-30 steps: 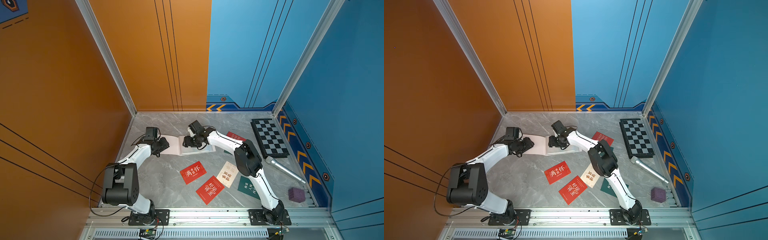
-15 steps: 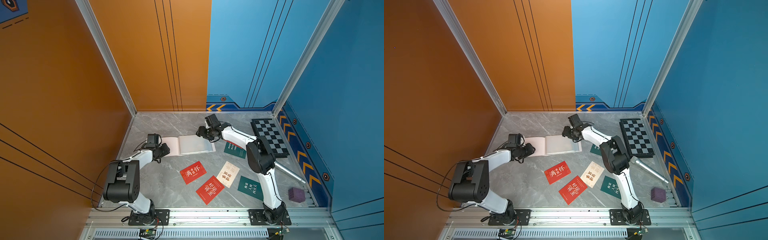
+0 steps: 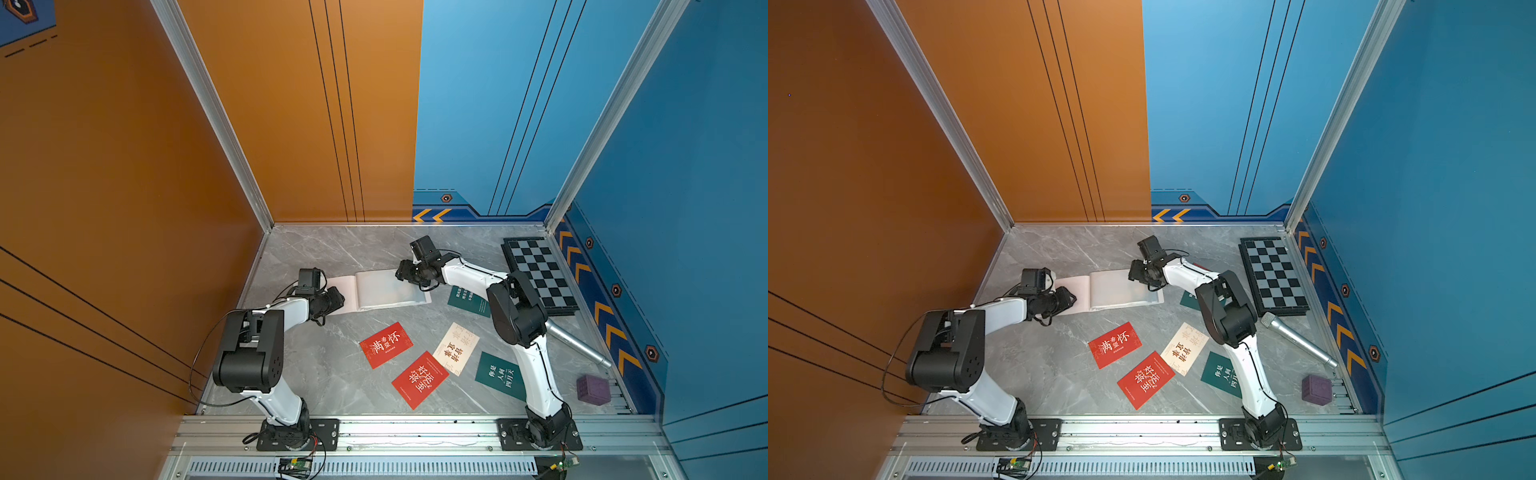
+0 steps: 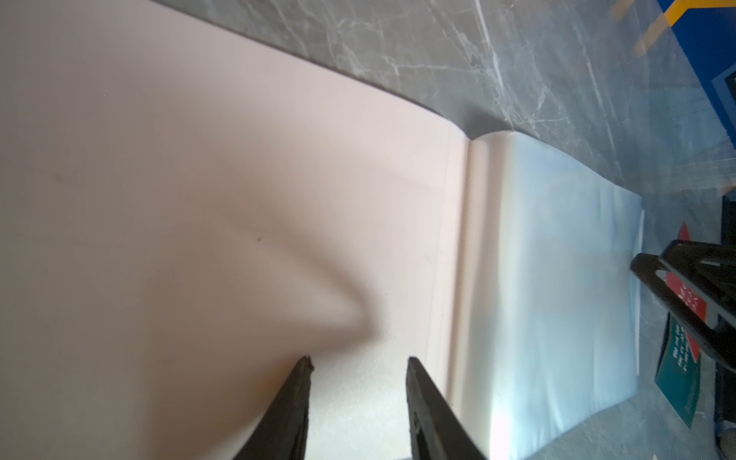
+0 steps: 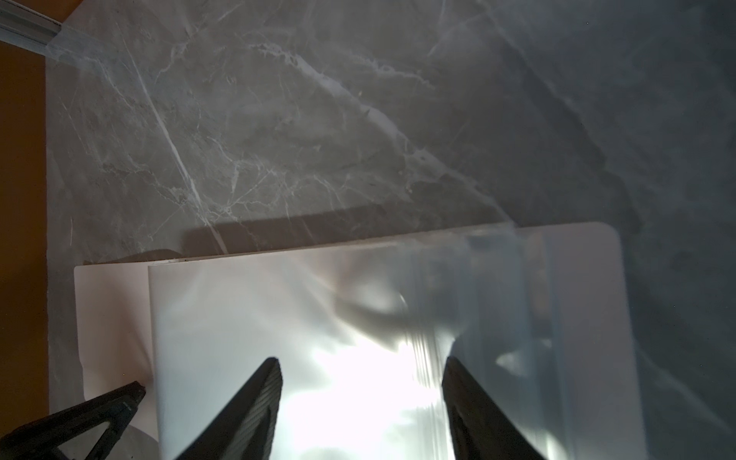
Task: Place the photos into the photo albums
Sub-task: Turn the page of the photo album at the center of the board.
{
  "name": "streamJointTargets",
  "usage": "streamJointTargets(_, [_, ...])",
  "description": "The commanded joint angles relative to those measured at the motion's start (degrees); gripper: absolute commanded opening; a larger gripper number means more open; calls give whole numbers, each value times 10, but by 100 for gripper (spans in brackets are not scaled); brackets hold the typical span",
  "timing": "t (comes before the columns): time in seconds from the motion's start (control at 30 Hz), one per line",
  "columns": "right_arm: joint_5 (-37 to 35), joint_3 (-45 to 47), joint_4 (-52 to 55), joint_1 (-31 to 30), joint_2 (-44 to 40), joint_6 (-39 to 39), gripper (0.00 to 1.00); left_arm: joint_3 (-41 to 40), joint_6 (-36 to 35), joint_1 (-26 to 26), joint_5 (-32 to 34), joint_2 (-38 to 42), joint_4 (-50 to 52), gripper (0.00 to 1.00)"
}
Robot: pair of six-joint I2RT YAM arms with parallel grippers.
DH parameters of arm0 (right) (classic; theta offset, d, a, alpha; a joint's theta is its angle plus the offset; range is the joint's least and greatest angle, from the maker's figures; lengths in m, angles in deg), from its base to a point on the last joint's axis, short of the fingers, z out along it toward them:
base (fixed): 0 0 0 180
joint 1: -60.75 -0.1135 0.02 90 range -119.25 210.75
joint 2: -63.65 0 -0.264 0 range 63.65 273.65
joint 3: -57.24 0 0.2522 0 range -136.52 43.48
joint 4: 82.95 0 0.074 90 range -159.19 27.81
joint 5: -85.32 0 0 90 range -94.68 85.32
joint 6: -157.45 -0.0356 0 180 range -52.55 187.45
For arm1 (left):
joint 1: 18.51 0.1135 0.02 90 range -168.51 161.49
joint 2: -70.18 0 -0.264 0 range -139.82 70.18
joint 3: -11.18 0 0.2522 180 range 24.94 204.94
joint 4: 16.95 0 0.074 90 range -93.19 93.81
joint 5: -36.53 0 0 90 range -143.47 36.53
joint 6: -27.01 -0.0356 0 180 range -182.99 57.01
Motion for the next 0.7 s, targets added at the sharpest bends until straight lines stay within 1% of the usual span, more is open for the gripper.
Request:
streamJointTargets(0.0, [8,6,-9,-5,23,-1,66,-1,6,-6,-31,-21,23,41])
streamJointTargets(0.13, [25,-2,-26,-11,27,-14,66,-3,3,-6,-31,-16,22,41])
streamJointTargets(0.37, [18,-19,-19,-28,17,-7,67,6,7,-6,-49,-37,22,40])
streamJointTargets(0.5, [-4,-10,-14,-31,-1,5,67,8,8,-7,-53,-42,22,40])
streamJointTargets(0.67, [10,-17,-9,-29,1,9,67,8,9,-9,-53,-41,22,40])
